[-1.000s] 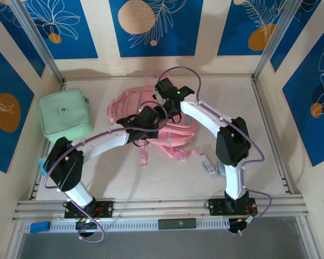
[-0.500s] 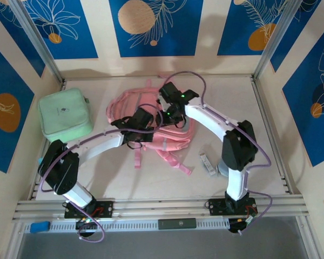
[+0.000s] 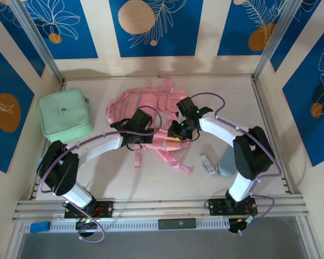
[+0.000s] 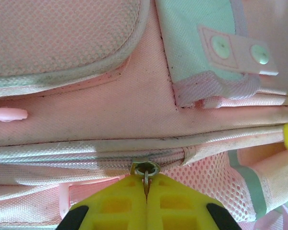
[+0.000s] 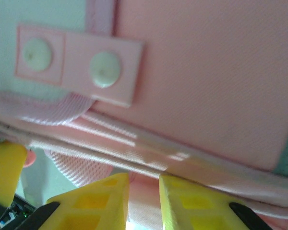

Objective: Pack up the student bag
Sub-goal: Unzip the student bag at the center of the table.

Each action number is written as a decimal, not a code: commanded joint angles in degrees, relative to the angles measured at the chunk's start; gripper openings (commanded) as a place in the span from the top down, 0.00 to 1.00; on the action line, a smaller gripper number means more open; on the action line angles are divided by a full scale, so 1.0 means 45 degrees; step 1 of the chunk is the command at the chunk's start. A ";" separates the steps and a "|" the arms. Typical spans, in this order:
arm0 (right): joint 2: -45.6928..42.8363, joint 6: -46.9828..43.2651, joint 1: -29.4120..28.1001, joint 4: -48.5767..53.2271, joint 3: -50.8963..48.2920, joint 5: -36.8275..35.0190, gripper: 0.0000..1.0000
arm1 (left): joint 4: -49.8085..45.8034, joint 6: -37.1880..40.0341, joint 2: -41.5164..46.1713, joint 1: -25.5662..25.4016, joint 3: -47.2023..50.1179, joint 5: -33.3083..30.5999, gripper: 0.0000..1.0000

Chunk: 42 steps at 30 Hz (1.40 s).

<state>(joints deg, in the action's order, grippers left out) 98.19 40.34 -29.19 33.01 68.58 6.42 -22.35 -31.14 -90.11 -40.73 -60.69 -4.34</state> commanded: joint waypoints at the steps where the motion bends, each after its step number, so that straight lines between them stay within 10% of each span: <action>1: 0.0371 -0.0423 0.0637 -0.0964 0.0034 -0.1169 0.76 | -0.1006 0.0184 0.0571 0.0031 -0.0364 -0.0200 1.00; 14: 0.2589 -0.2688 0.1768 -0.0169 0.4037 -0.1367 0.76 | -0.2326 -0.1938 -0.0869 -0.1418 -0.1956 0.0190 1.00; 22: 0.0158 0.0635 0.1608 -0.0585 0.0934 0.1503 0.51 | -0.2636 -0.1555 -0.1359 -0.1320 -0.2080 -0.0376 1.00; 34: 0.0593 0.2598 0.0471 -0.1751 0.0374 0.1965 0.52 | -0.0951 -0.2001 -0.2261 -0.1342 -0.1308 0.0270 1.00; 42: 0.0649 0.2560 0.0442 -0.1761 0.0437 0.1803 0.52 | -0.0740 -0.2200 -0.2521 -0.1352 -0.0900 -0.0039 0.82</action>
<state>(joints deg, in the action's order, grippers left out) 100.44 51.09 -27.16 24.82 68.90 14.20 -25.74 -40.32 -100.27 -46.33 -66.41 -4.69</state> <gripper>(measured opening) 0.481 0.174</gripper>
